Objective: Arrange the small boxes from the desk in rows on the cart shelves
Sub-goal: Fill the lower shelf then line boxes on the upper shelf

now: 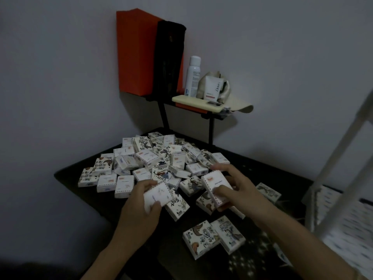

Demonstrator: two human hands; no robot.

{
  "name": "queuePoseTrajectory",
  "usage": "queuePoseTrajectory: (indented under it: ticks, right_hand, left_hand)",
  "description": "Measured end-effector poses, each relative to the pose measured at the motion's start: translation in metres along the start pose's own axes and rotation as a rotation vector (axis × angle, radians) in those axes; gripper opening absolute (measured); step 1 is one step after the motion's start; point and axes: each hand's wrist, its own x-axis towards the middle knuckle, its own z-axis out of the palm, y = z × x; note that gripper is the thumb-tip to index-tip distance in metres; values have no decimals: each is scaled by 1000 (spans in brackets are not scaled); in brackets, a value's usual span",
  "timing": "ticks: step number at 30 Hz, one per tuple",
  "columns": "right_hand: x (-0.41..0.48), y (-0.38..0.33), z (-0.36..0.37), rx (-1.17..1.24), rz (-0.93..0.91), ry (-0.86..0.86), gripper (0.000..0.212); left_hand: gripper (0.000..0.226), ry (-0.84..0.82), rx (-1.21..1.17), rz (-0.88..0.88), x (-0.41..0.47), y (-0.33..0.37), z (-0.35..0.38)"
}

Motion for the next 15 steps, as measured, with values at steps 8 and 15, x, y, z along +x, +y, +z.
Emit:
queuePoseTrajectory:
  ticks: [8,15]
  right_hand:
    - [-31,-16,-30,-23,-88,110,27]
    - [-83,-57,-69,-232,-285,201,37]
  left_hand:
    - [40,-109,-242,91,-3,51,11]
    - [35,-246,-414,159,-15,125,23]
